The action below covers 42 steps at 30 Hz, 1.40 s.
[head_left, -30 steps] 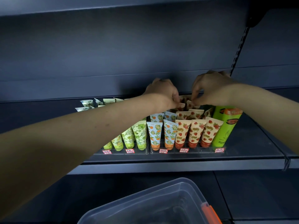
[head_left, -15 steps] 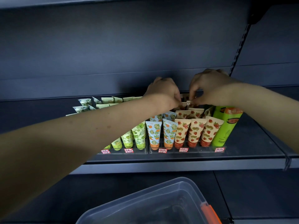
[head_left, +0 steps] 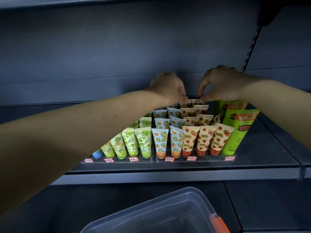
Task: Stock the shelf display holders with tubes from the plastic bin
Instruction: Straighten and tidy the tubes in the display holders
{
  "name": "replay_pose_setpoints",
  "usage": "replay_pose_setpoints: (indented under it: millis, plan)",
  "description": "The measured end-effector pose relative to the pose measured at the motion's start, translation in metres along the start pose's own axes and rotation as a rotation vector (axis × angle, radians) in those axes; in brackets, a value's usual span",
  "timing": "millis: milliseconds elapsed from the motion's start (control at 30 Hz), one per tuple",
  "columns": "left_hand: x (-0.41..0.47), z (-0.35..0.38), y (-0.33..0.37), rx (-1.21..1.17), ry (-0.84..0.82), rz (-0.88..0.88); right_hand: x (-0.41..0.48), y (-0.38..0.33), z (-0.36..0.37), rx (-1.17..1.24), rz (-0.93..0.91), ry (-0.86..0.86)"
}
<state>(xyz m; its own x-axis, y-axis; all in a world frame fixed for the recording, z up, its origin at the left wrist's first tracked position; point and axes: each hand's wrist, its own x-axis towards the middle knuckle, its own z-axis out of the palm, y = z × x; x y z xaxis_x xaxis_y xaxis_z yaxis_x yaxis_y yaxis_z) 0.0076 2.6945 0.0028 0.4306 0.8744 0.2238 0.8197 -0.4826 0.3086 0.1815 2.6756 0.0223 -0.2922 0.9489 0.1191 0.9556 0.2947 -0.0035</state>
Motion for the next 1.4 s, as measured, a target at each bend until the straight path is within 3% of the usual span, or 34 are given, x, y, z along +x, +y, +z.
replay_pose_setpoints:
  millis: [167, 700, 900, 1167, 1400]
  plan:
    - [0.004, 0.012, -0.002, 0.09, -0.041, 0.008, 0.009, -0.001, 0.009, -0.062, -0.012, -0.003]
    - [0.001, 0.005, 0.005, 0.049, -0.062, 0.0, 0.006, 0.002, 0.004, -0.036, -0.041, 0.021]
    - [-0.011, -0.006, 0.027, -0.064, 0.017, 0.016, -0.017, 0.012, -0.02, 0.061, -0.022, 0.02]
    - [-0.015, 0.008, 0.066, -0.068, -0.096, 0.101, -0.094, 0.042, -0.044, 0.292, -0.019, 0.057]
    - [-0.013, 0.017, 0.067, -0.046, -0.135, 0.051, -0.116, 0.046, -0.036, 0.396, -0.096, 0.067]
